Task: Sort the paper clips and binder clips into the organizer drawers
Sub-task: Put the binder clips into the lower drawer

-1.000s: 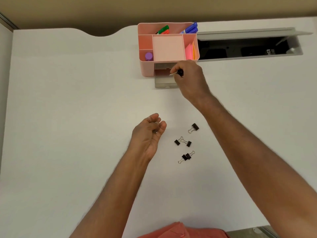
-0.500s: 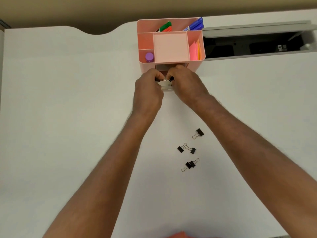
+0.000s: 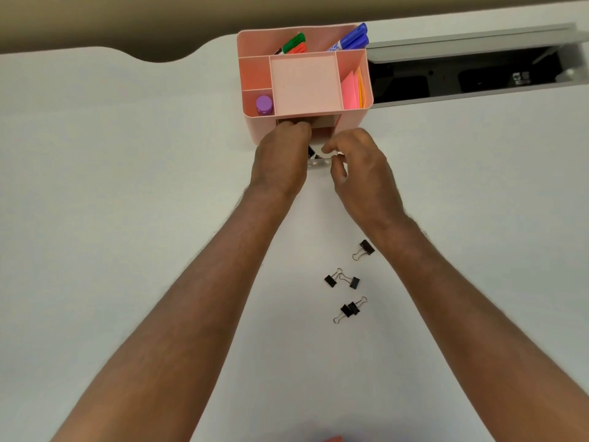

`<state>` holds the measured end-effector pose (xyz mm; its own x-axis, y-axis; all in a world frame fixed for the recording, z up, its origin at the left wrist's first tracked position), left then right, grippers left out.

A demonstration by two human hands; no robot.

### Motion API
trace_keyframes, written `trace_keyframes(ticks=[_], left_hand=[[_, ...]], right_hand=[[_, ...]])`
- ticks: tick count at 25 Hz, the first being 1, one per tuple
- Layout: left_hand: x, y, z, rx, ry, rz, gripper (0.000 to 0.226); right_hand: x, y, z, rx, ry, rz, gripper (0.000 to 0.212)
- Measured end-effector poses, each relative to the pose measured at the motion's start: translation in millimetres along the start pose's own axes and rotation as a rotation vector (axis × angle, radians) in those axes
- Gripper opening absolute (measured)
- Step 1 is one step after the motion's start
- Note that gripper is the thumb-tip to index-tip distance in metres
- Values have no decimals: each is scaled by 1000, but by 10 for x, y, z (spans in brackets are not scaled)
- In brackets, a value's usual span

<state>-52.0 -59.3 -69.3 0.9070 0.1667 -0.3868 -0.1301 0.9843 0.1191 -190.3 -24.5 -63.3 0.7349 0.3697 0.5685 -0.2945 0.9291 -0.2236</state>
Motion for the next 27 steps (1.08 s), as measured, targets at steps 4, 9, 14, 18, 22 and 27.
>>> trace_keyframes(ticks=[4, 9, 14, 18, 22, 27], left_hand=[[-3, 28, -32, -34, 25, -24, 19], [20, 96, 46, -83, 55, -75, 19], [107, 643, -33, 85, 232, -63, 21], [108, 1506, -406, 448, 181, -65, 37], [132, 2110, -614, 514, 168, -59, 65], [65, 2249, -702, 472, 60, -81, 64]], right_hand=[[-40, 219, -25, 14, -33, -59, 22], [-212, 423, 49, -19, -84, -168, 25], [-452, 794, 188, 81, -74, -279, 26], [-380, 1230, 184, 334, -12, -208, 45], [-191, 1588, 151, 450, 56, -150, 58], [-69, 1814, 187, 531, 6, -173, 69]])
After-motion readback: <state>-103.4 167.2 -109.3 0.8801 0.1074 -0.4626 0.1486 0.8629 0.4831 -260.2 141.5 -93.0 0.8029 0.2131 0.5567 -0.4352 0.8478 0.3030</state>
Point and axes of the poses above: each hand's wrist, its own y-axis away from the middle knuckle, its own z-axis out of the back of the hand, x = y × z, the point moved 3 cm from there along -y, towards the middle knuckle, and after that the axes turned 11 degrees about z, right-handed, at the moved point
